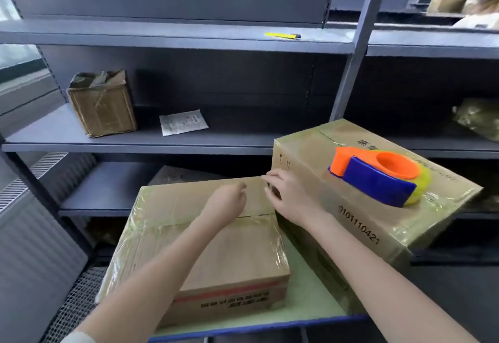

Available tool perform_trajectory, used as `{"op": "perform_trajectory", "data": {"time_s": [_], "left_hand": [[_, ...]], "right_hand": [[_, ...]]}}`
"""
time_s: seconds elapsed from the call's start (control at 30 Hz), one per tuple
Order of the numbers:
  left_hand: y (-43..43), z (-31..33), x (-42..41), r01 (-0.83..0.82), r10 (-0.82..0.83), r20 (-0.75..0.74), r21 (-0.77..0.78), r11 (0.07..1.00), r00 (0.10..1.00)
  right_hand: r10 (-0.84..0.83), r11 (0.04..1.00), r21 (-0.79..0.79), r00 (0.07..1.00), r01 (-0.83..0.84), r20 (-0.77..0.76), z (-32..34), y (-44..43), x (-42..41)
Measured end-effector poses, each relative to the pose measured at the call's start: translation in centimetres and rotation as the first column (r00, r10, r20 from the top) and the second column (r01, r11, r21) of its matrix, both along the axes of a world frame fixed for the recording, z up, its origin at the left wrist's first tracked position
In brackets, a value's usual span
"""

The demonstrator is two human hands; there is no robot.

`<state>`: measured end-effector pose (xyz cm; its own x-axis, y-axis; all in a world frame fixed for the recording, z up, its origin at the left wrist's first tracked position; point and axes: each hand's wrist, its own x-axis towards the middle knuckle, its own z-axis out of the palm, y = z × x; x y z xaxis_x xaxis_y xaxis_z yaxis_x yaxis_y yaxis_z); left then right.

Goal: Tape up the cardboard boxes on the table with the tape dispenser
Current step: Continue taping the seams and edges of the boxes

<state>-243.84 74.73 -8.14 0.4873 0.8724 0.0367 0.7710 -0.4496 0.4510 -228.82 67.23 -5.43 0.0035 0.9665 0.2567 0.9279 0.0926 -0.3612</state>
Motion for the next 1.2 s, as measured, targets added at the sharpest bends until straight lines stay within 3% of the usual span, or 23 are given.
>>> {"op": "perform_trajectory", "data": {"time_s": [0.17,0.3,0.43,0.5,0.6,0.8,1.0,1.2], "left_hand": [[-1.6,3.6,8.2,0.263,-0.296,0.188,0.182,0.947,0.936],[-2.5,4.8,13.2,0.346,-0.388,0.278,0.19,0.919,0.879],[-2.8,4.7,15.9,0.37,-0.393,0.385,0.137,0.919,0.835],[-2.4,4.4,16.4,0.31,-0.294,0.478,0.048,0.95,0.827],[-1.7,4.5,16.8,0.279,-0.199,0.559,-0.06,0.958,0.804],[-0.4,5.6,16.9,0.441,-0.265,0.555,-0.209,0.873,0.788],[0.7,5.7,16.0,0.468,-0.319,0.502,-0.203,0.86,0.804],[1.4,5.8,15.6,0.562,-0.382,0.489,-0.3,0.771,0.784]], "right_hand": [[-0.199,0.951,0.263,0.971,0.16,0.129,2.6,-3.1,5.1],[-0.486,0.827,0.439,0.84,0.351,0.242,3.0,-4.9,8.2],[-0.673,0.733,0.189,0.656,0.653,0.342,4.2,-6.6,10.2],[-0.678,0.71,0.139,0.617,0.69,0.399,4.3,-6.9,10.8],[-0.652,0.735,0.138,0.635,0.664,0.415,4.3,-6.8,11.3],[-0.637,0.755,0.153,0.659,0.637,0.4,4.5,-6.7,11.8],[-0.622,0.779,0.167,0.711,0.605,0.328,4.3,-7.4,12.1],[-0.574,0.817,0.131,0.771,0.562,0.274,4.5,-8.5,12.6]]}}
